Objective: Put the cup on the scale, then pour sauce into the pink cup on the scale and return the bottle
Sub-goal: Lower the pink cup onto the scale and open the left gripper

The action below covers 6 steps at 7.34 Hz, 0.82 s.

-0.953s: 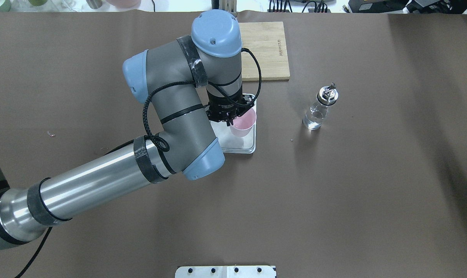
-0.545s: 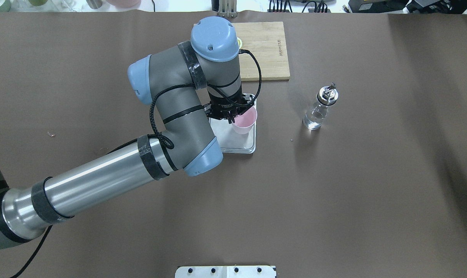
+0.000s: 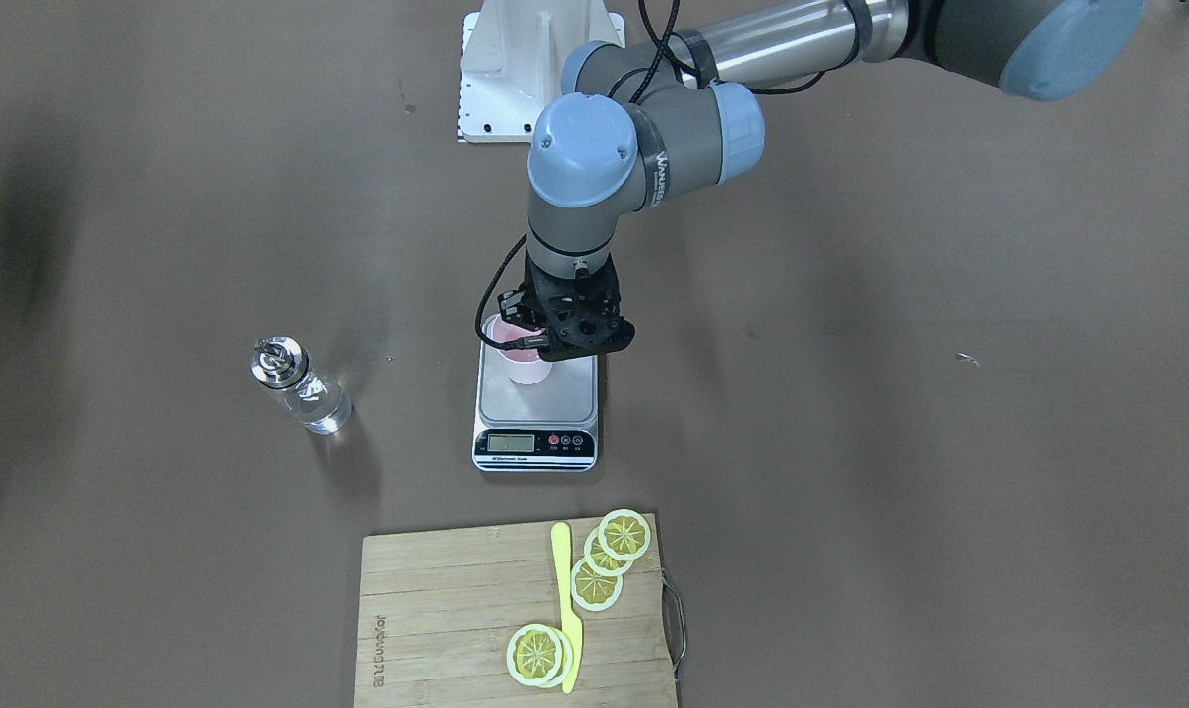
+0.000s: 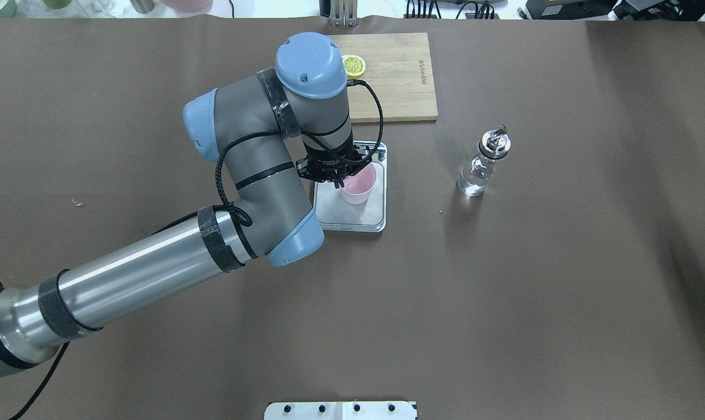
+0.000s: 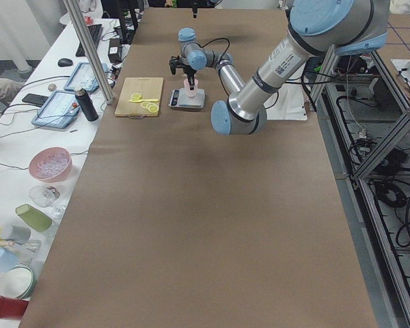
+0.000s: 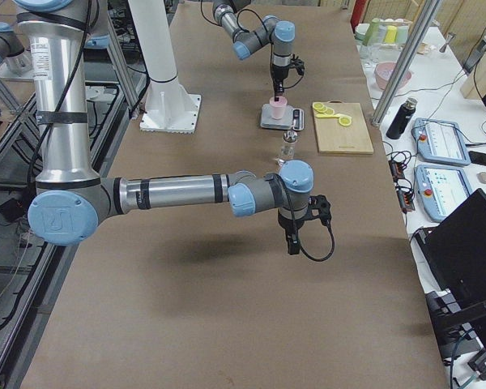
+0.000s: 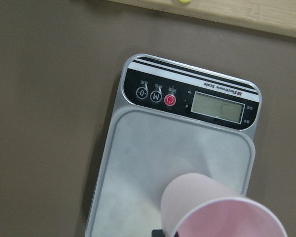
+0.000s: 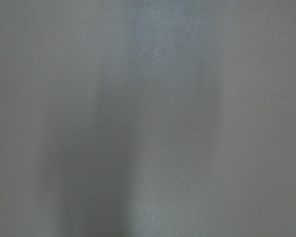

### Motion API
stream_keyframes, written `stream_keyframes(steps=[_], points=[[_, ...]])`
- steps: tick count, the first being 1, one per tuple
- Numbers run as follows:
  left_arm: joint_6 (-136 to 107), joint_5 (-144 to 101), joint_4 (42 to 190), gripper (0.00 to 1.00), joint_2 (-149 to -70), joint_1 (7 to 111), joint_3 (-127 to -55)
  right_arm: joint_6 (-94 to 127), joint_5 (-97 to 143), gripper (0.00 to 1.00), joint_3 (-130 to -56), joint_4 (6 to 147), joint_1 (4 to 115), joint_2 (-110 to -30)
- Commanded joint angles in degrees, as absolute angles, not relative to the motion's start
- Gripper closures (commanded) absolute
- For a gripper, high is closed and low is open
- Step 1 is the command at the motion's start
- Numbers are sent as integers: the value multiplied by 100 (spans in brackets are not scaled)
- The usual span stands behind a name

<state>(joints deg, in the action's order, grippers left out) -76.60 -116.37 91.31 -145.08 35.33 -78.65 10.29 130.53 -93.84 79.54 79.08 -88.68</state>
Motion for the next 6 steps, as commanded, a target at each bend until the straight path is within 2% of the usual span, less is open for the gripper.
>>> stream_keyframes(steps=[1,2,4,5,6], points=[[-7638,-11637,9141,22,-14502,3585,-7945,1037,13069,0,-9430,7954,7884,-8868],[-7646,-11506,9115,2,-14485,3612,-8189,1037,13087,0,-9457,7954,7875,-8868],[-7646,-11514,9062,0,-14406,3726,-8358,1046,13087,0,-9457,7963,7849,-8868],[-7603,-11566,9027,0,-14240,3927,-8628,1046,13096,0,-9448,7954,7831,-8886],[-7133,-11827,8791,0,-13786,4172,-9249,1072,13104,0,-9518,7676,7831,-8973]])
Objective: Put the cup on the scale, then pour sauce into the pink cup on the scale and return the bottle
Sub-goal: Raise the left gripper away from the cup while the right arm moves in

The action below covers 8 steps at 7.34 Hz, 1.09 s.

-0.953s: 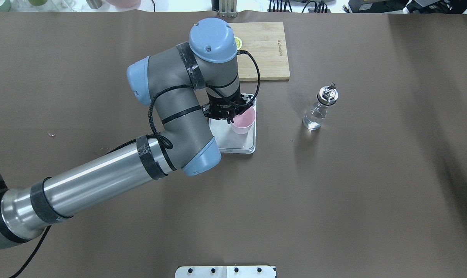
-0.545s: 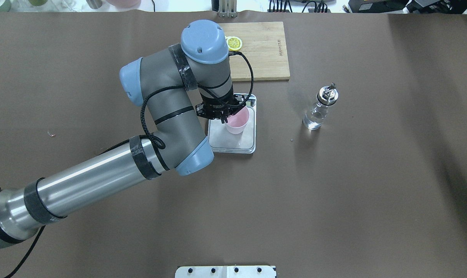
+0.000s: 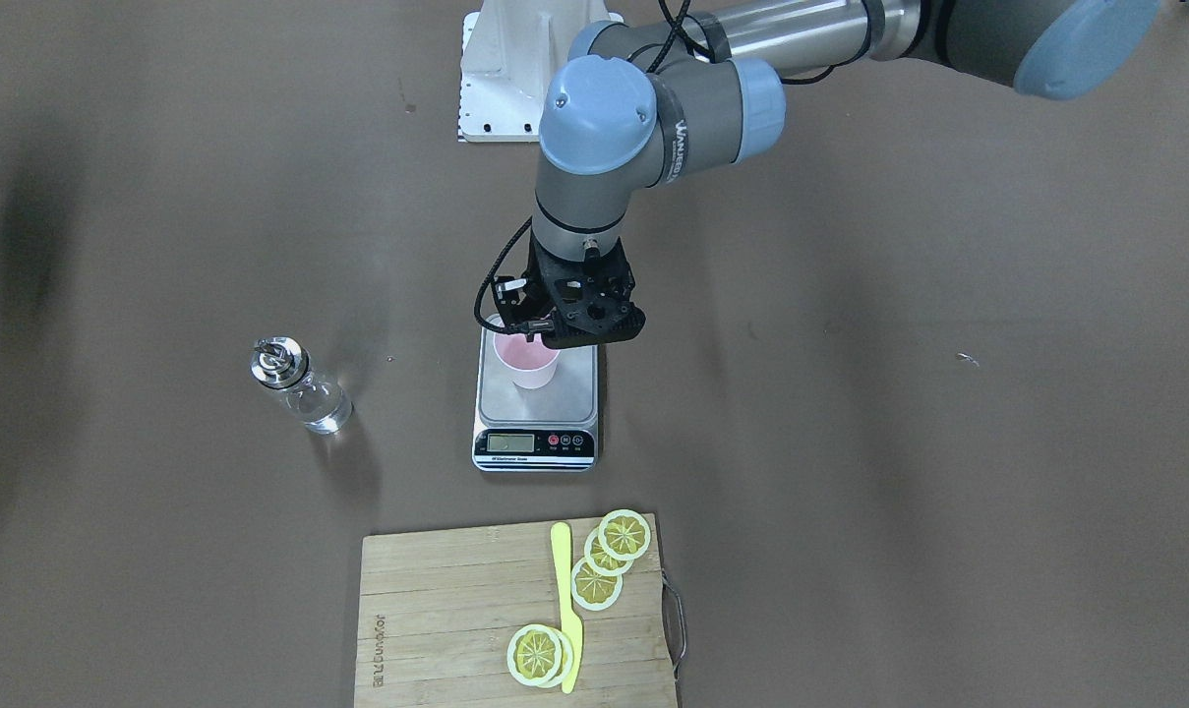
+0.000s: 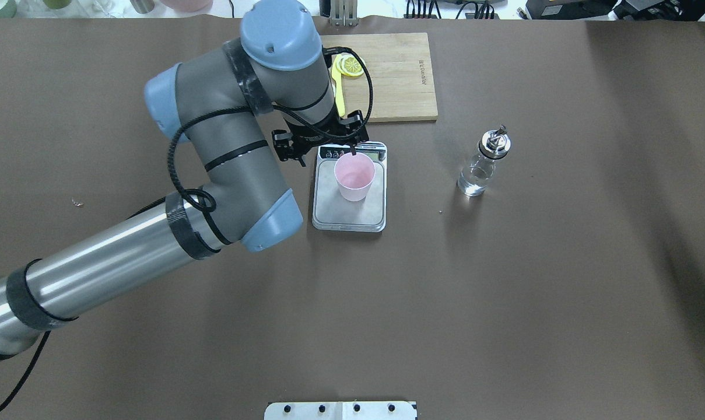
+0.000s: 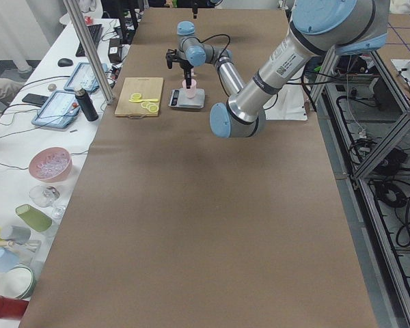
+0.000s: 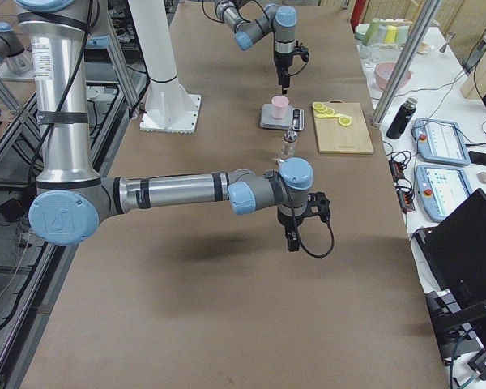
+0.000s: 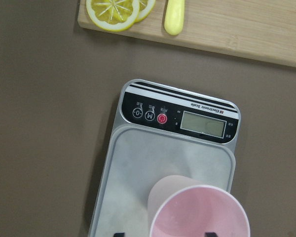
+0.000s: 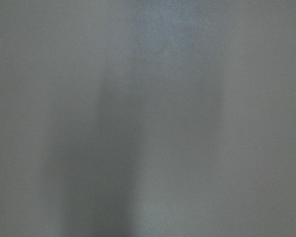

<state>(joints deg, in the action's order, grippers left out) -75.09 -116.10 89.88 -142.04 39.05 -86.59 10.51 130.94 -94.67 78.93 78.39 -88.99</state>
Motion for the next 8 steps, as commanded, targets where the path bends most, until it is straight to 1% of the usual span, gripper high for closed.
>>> stream_keyframes(steps=[1,3,5,6,7,8], points=[[-6519,-12048,8441,0,-13407,4505,-9690,1098,13139,0,-9579,7473,7683,-8974],[-5192,-12067,8087,0,-12660,5051,-10342,1273,13122,0,-9842,7445,7235,-8938],[-4337,-12381,8086,0,-12262,5535,-10398,1388,13157,1,-10448,7122,7032,-9175],[-4081,-12610,8086,1,-12217,5763,-10363,2076,13131,1,-10581,6614,6814,-9167],[-3965,-12621,8095,1,-12086,5818,-10371,2936,12974,1,-10608,5800,6481,-9167],[-3825,-12612,8086,1,-12068,5827,-10354,3336,12607,1,-10617,5192,6130,-9167]])
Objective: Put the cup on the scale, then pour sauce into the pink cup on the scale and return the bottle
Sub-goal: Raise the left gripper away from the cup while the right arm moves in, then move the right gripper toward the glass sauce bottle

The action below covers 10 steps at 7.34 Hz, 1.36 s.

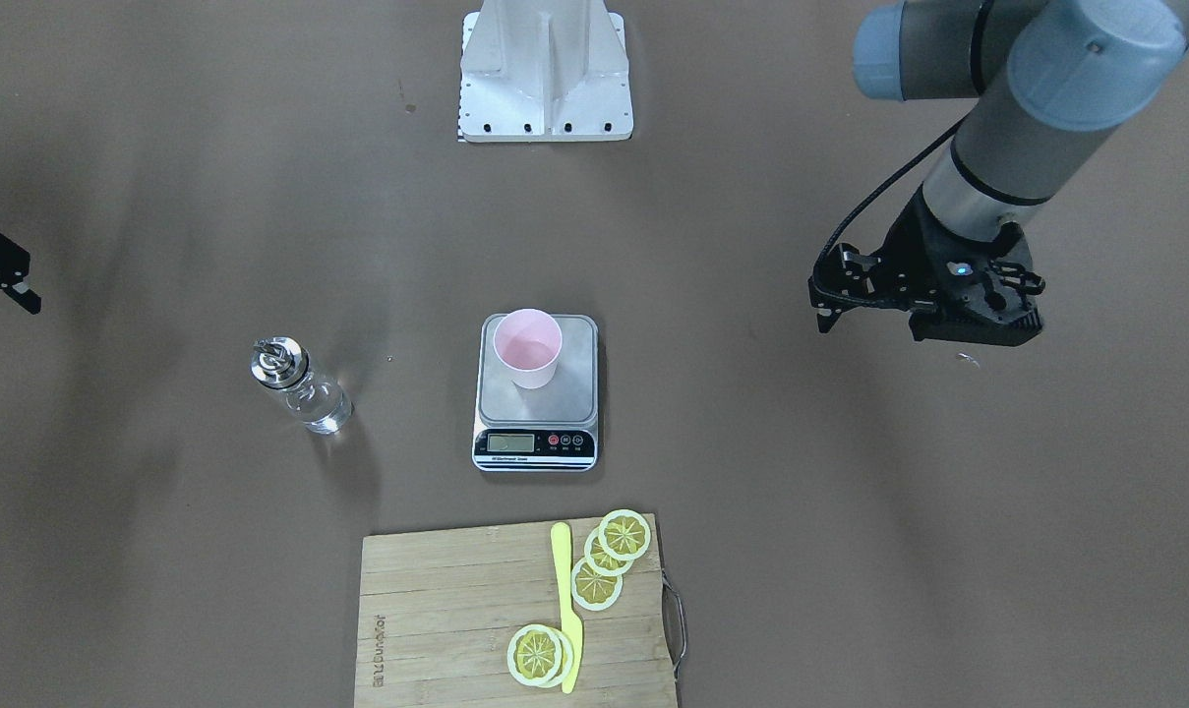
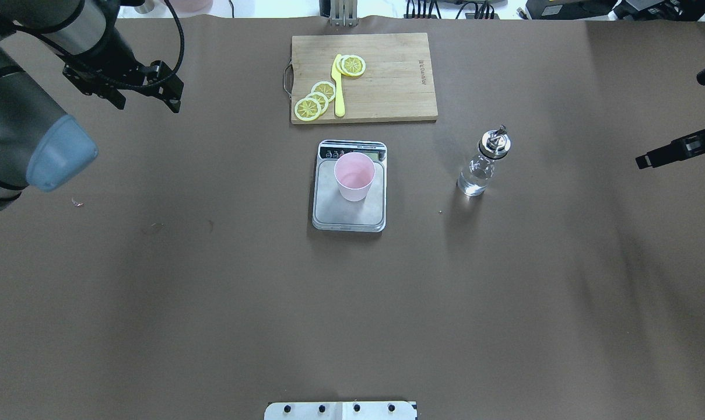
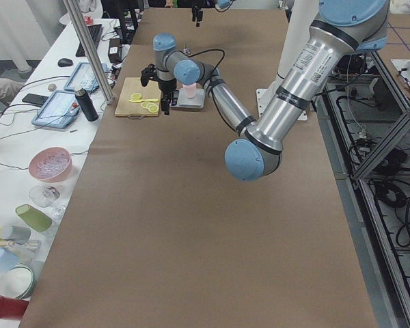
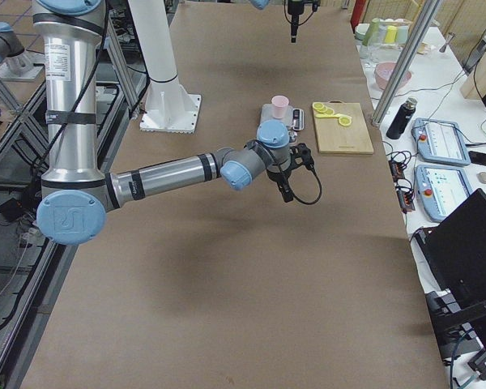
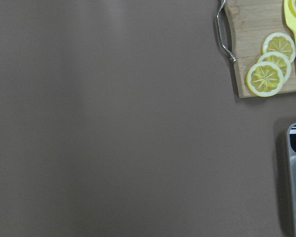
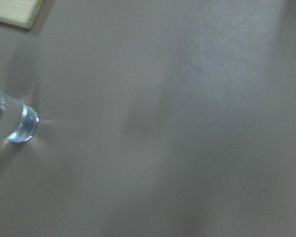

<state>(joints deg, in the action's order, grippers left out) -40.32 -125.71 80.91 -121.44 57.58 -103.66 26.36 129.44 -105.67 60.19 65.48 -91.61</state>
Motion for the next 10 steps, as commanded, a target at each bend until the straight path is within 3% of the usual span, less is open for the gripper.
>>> stream_keyframes(steps=[1,3,10], points=[[-3823,-12612,8086,1,-12067,5836,-10310,3331,12212,1,-10617,4820,5882,-9210],[-3823,-12612,8086,1,-12059,5854,-10292,3287,11989,1,-10608,3766,5749,-9456],[-3823,-12612,8086,1,-12059,5854,-10274,3331,9231,1,-10608,2725,3870,-9492]])
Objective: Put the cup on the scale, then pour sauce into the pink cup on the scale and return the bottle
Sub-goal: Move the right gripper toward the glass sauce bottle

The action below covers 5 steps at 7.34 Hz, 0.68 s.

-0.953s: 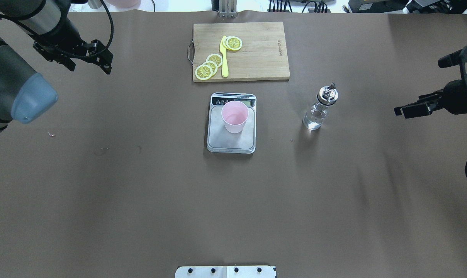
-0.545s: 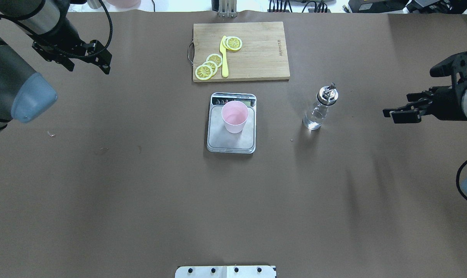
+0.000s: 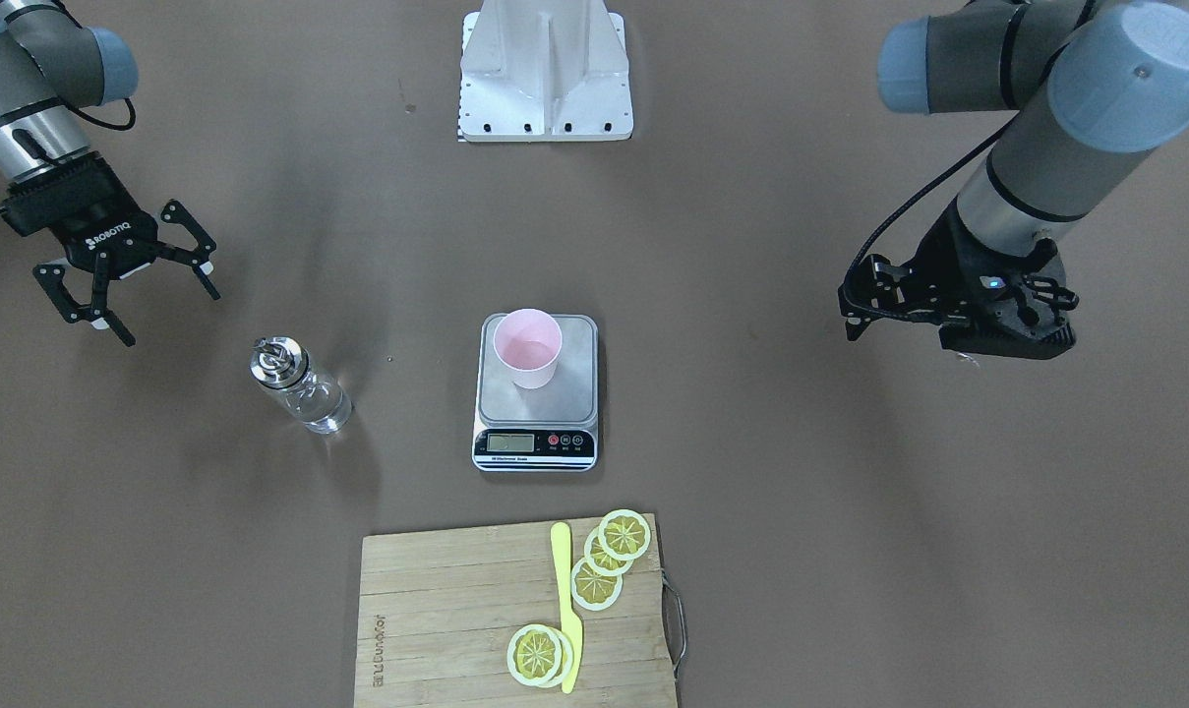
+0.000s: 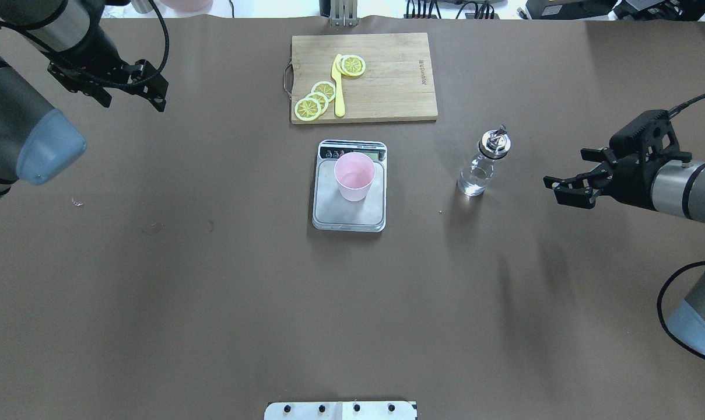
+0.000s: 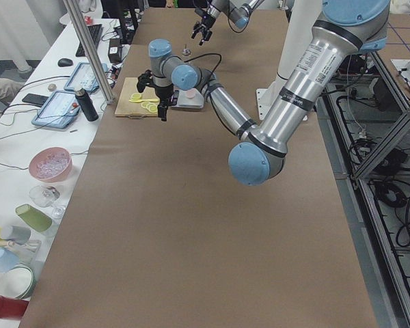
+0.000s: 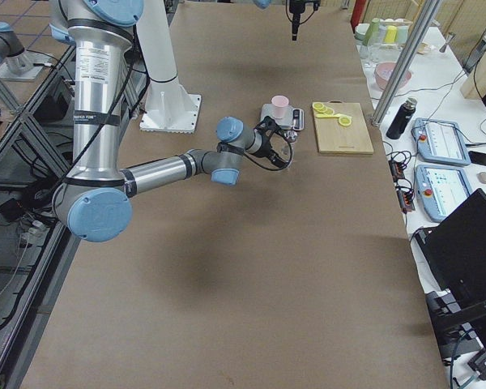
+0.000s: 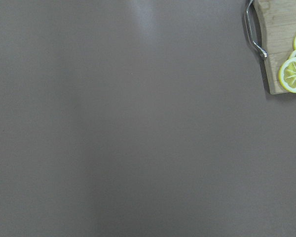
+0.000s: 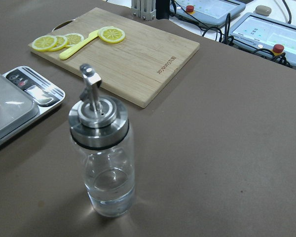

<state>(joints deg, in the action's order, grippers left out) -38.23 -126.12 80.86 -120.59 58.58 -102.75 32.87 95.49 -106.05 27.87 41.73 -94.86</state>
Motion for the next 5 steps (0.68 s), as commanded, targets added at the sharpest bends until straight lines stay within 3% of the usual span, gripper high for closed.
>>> stream_keyframes(steps=[1,5], points=[[-3823,-12612,8086,1,-12059,5854,-10274,3409,9098,1,-10608,2594,3650,-9501],[-3823,-12612,8086,1,-12059,5854,-10274,3586,8052,1,-10582,2426,2944,-9528]])
